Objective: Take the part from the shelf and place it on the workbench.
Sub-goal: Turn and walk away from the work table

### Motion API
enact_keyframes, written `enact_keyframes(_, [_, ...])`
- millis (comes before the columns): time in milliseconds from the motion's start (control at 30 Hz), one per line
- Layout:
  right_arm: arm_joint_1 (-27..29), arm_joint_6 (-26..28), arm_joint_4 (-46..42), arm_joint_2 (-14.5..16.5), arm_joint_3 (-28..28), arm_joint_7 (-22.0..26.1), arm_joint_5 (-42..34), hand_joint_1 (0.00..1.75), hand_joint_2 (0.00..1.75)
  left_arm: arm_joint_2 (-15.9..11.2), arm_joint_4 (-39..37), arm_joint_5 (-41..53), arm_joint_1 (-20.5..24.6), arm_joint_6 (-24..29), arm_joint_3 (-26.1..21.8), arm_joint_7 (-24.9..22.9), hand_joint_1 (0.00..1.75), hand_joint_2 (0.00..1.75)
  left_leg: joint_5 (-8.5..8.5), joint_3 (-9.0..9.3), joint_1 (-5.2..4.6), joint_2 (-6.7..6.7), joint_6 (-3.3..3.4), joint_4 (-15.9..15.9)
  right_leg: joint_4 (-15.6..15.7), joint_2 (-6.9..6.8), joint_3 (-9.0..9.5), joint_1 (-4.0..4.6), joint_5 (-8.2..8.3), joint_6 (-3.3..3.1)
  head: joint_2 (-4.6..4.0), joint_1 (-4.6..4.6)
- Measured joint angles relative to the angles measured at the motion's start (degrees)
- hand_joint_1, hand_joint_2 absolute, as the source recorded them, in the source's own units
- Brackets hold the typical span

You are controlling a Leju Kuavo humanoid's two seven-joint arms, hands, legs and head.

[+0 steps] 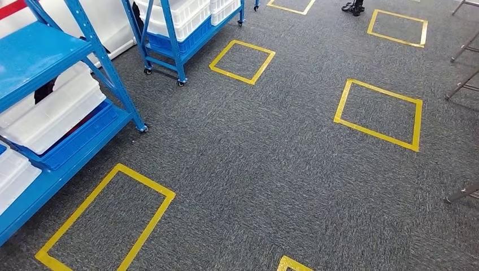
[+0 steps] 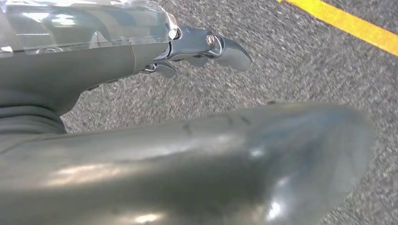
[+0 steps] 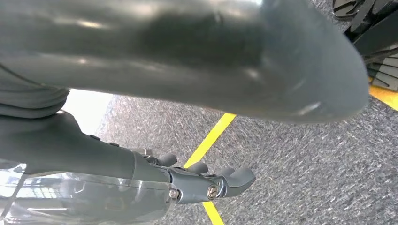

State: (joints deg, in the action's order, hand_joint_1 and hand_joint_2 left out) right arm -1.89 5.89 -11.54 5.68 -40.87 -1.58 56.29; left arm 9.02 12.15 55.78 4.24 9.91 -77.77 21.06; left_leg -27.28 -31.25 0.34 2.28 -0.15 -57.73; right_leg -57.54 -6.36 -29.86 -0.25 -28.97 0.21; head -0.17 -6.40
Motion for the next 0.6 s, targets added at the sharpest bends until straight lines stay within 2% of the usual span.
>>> enact_keyframes(33, [-0.1,0.0,0.0,0.0,0.0,0.0,0.0,0.00,0.00,0.0,0.0,0.0,-0.1,0.0,0.0,0.0,0.00,0.00,0.14,0.01,0.02,-0.50,0.36,0.2,-0.3,0.50,0.00,-0.16,-0.39,0.37,0.00,0.00])
enact_keyframes(100, [-0.1,-0.2,0.0,0.0,0.0,0.0,0.0,0.00,0.00,0.0,0.0,0.1,0.0,-0.1,0.0,0.1,0.00,0.00,0.50,0.14,0.12,-1.56,1.06,0.5,-3.8,3.10,-1.39,-0.45,-2.90,0.90,0.00,0.00])
enact_keyframes(133, [0.0,-0.2,0.0,0.0,0.0,0.0,0.0,0.00,0.00,0.0,0.0,0.1,0.1,-0.2,0.0,0.2,0.00,0.00,0.62,0.02,0.09,-2.08,1.29,0.5,-7.2,4.62,-2.99,-0.52,-4.84,0.98,-0.01,0.00])
enact_keyframes(167, [0.1,-0.3,0.0,0.0,0.0,0.0,0.0,0.00,0.00,0.0,0.0,0.1,0.1,-0.2,0.0,0.2,0.00,0.00,0.69,-0.09,-0.01,-2.69,1.45,0.5,-11.3,5.50,-4.99,-0.52,-6.70,0.95,-0.01,0.00])
enact_keyframes(200, [0.1,-0.3,0.0,0.0,0.0,0.0,0.0,0.00,0.00,0.0,0.0,0.1,0.1,-0.2,0.0,0.2,0.00,0.00,0.74,-0.16,-0.12,-3.37,1.56,0.5,-14.7,5.87,-6.79,-0.52,-7.81,0.90,-0.01,0.00])
enact_keyframes(233, [0.2,-0.3,0.0,0.0,0.0,0.0,0.0,0.00,0.00,0.0,0.0,0.2,0.1,-0.2,0.0,0.2,0.00,0.00,0.75,-0.17,-0.23,-4.12,1.62,0.4,-16.6,6.05,-7.87,-0.50,-7.79,0.76,-0.01,0.00])
enact_keyframes(267, [0.2,-0.3,0.0,0.0,0.0,0.0,0.0,0.00,0.00,0.0,0.0,0.2,0.0,-0.2,0.0,0.2,0.00,0.00,0.76,-0.12,-0.30,-4.93,1.63,0.4,-16.2,6.22,-7.95,-0.47,-6.60,0.55,0.00,0.00])
enact_keyframes(300, [0.2,-0.3,0.0,-0.1,0.0,0.0,0.0,0.00,0.00,0.0,0.0,0.2,0.0,-0.2,0.0,0.2,0.00,0.00,0.76,-0.03,-0.33,-5.73,1.63,0.4,-13.5,6.62,-6.97,-0.41,-4.46,0.23,0.00,0.00])
enact_keyframes(333, [0.3,-0.3,0.0,-0.1,0.0,0.0,0.0,0.00,0.00,0.0,0.0,0.2,0.0,-0.2,0.0,0.2,0.00,0.00,0.75,0.02,-0.29,-6.48,1.61,0.4,-9.5,7.71,-5.39,-0.33,-1.95,-0.18,0.00,0.00])
enact_keyframes(367, [0.3,-0.3,0.0,-0.1,0.0,0.0,0.0,0.00,0.00,0.1,0.0,0.2,0.1,-0.2,0.0,0.2,0.00,0.00,0.74,-0.03,-0.29,-7.19,1.49,0.3,-5.6,9.44,-3.87,-0.30,-0.10,-0.64,0.00,0.00])
enact_keyframes(400, [0.4,-0.3,0.1,-0.2,0.0,0.0,0.0,0.00,0.00,0.1,0.0,0.1,0.1,-0.3,0.0,0.2,0.00,0.00,0.77,-0.19,-0.20,-7.88,1.29,0.3,-2.7,10.86,-2.75,-0.21,1.08,-0.98,0.00,0.00])
enact_keyframes(433, [0.4,-0.3,0.1,-0.2,0.0,0.0,0.0,0.00,0.00,0.2,0.0,0.1,0.1,-0.3,0.0,0.2,0.00,0.00,0.82,-0.43,-0.03,-8.55,0.98,0.3,-1.1,11.89,-2.16,-0.12,1.50,-1.25,0.00,0.00])
enact_keyframes(467, [0.3,-0.4,0.1,-0.3,0.0,0.0,0.0,0.00,0.00,0.2,0.0,0.1,0.1,-0.3,0.0,0.2,0.00,0.00,0.93,-0.65,0.11,-9.28,0.59,0.3,-0.5,12.03,-1.98,-0.03,1.38,-1.41,0.00,0.00])
enact_keyframes(500, [0.2,-0.4,0.1,-0.3,0.0,0.0,0.0,0.00,0.00,0.2,0.0,0.1,0.1,-0.3,0.0,0.2,0.00,0.00,1.10,-0.84,0.25,-10.03,0.18,0.5,-0.2,11.30,-1.83,0.05,1.46,-1.50,0.00,0.00])
enact_keyframes(533, [0.1,-0.4,0.1,-0.3,0.0,0.0,0.1,0.00,0.00,0.2,0.0,0.1,0.0,-0.2,0.0,0.2,0.00,0.00,1.04,-0.93,0.28,-10.05,-0.11,0.5,0.3,10.48,-1.54,-0.07,1.62,-1.61,0.00,0.00])
enact_keyframes(567, [0.1,-0.4,0.1,-0.2,0.0,0.0,0.1,0.00,0.00,0.1,0.0,0.1,-0.1,-0.2,0.0,0.2,0.00,0.00,0.52,-1.27,0.15,-9.05,-0.35,-0.2,1.0,9.62,-1.15,-0.21,1.83,-1.75,0.00,-0.02])
enact_keyframes(600, [0.1,-0.4,0.1,-0.2,0.0,0.0,0.1,0.00,0.00,0.1,0.0,0.1,-0.1,-0.2,0.0,0.3,0.00,0.00,-0.64,-2.13,0.00,-7.45,-0.55,-2.1,1.6,8.66,-0.77,-0.35,2.00,-1.95,0.00,-0.03])
